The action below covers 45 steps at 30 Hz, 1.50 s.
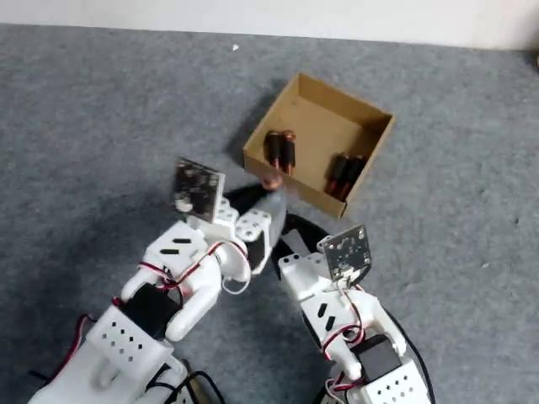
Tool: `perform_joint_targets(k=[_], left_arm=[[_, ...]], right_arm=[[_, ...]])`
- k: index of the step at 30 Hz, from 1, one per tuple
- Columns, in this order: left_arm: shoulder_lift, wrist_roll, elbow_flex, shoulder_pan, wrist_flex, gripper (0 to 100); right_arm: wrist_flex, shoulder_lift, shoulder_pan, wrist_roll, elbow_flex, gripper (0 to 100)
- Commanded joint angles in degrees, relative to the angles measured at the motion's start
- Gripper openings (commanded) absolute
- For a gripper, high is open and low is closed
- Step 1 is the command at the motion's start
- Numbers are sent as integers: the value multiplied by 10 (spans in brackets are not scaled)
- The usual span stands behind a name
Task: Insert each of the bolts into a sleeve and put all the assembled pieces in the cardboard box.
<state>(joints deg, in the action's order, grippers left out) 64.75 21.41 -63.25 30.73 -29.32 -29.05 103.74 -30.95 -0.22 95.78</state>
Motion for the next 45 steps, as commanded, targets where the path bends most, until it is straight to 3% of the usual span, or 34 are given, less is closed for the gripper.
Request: perform_joint_targets(k=[1, 7, 12, 16, 20, 23, 27, 31, 38, 45], left_arm=[[6, -5, 71, 7, -136, 199], [6, -9, 90, -2, -198, 246], [7, -85, 95, -47, -221, 242], [7, -97, 94, -125, -221, 241], [7, -96, 69, -218, -218, 238], [7, -96, 23, -274, -218, 159], [7, -100, -26, -320, -216, 1], [7, -98, -47, -330, -194, 6], [7, -97, -133, -375, -59, 6], [7, -98, -155, -387, -21, 10]], right_arm=[[18, 15, 14, -6, 29, 5], [18, 15, 15, -6, 30, 5], [18, 15, 53, -6, 29, 5], [15, 15, 134, -6, 26, 5], [-22, 13, 168, -6, -26, 5], [-65, -8, 170, -6, -98, 5], [-56, -134, 170, -9, -205, 5], [35, -332, 173, -9, -305, 5], [123, -688, 173, -9, -480, 5], [153, -897, 175, -6, -619, 7]])
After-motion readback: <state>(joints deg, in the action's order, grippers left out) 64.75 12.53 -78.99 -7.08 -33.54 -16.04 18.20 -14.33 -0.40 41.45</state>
